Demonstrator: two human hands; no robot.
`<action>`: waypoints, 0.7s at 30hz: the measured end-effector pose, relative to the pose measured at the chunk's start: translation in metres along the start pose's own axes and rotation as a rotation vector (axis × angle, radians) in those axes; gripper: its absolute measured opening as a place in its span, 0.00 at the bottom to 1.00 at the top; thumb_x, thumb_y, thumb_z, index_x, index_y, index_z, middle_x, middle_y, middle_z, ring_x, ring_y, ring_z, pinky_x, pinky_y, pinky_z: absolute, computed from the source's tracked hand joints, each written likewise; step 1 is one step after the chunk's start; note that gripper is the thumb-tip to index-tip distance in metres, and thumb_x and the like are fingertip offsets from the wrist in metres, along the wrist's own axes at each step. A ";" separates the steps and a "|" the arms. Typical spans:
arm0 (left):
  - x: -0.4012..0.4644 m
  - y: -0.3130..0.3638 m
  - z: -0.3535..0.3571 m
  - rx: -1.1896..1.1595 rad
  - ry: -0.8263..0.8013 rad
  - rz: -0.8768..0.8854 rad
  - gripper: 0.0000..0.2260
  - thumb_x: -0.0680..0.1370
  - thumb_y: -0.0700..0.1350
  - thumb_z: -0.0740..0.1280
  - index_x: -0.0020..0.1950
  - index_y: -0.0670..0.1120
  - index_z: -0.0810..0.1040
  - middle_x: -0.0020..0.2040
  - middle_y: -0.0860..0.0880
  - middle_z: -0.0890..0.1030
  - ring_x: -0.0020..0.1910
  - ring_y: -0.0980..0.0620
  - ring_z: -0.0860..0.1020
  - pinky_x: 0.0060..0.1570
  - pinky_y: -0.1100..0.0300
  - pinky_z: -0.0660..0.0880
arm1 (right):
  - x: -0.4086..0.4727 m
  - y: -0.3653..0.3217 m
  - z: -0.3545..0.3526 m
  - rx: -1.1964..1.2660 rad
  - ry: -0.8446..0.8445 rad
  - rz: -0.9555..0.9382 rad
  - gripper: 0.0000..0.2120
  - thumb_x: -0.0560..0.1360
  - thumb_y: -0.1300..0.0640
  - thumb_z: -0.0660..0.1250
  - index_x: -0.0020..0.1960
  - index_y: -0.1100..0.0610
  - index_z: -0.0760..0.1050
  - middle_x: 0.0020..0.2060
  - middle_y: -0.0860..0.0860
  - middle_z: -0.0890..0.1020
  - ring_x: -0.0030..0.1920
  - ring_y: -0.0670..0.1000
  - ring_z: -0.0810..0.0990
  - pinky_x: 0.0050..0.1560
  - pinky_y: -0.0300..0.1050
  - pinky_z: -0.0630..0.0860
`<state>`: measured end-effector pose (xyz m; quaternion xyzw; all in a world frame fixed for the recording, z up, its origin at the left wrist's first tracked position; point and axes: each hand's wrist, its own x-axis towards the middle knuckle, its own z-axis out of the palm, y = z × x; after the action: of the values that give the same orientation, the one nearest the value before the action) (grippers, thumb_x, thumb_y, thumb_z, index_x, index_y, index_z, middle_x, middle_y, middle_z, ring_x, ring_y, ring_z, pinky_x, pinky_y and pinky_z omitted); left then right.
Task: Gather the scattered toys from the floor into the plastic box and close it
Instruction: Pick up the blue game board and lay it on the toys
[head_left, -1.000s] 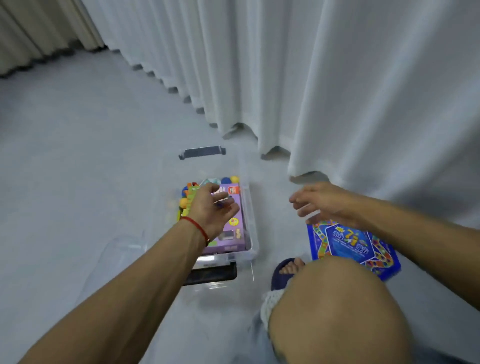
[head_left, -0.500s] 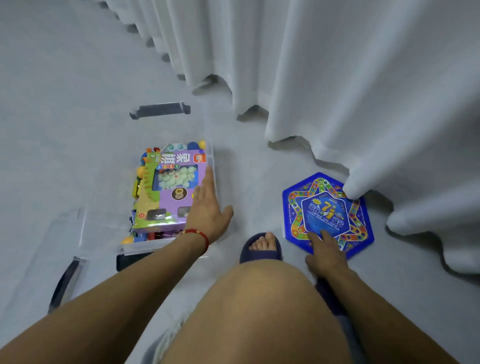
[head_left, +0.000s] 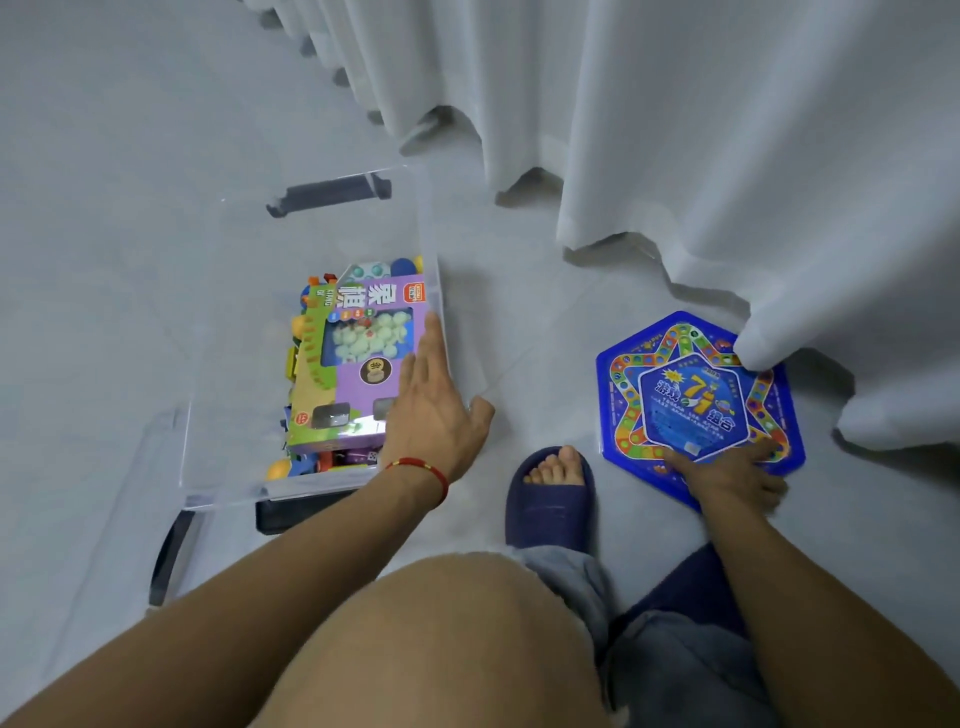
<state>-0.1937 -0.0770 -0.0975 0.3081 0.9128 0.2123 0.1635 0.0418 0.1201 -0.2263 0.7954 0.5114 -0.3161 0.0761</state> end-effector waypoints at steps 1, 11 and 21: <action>0.000 0.000 0.000 -0.003 0.002 0.003 0.45 0.76 0.50 0.67 0.80 0.52 0.37 0.81 0.52 0.49 0.79 0.44 0.54 0.71 0.42 0.66 | -0.001 -0.004 -0.003 0.031 -0.002 0.040 0.65 0.62 0.44 0.83 0.80 0.56 0.39 0.75 0.70 0.54 0.74 0.70 0.58 0.70 0.68 0.62; 0.001 0.000 0.001 0.014 0.003 -0.015 0.46 0.76 0.51 0.68 0.80 0.53 0.36 0.80 0.46 0.56 0.77 0.41 0.60 0.70 0.40 0.67 | -0.013 0.005 -0.005 0.487 -0.172 0.333 0.50 0.60 0.47 0.84 0.71 0.61 0.61 0.68 0.61 0.70 0.65 0.61 0.74 0.59 0.56 0.77; -0.001 0.005 -0.005 -0.031 -0.063 -0.045 0.47 0.75 0.50 0.69 0.80 0.52 0.36 0.79 0.44 0.58 0.75 0.39 0.62 0.67 0.40 0.66 | -0.084 -0.026 -0.033 1.260 -0.470 0.140 0.23 0.74 0.62 0.75 0.66 0.58 0.72 0.55 0.57 0.84 0.46 0.54 0.85 0.29 0.46 0.81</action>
<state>-0.1924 -0.0756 -0.0905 0.2916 0.9105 0.2129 0.2017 0.0098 0.0822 -0.1461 0.6294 0.1465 -0.7129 -0.2725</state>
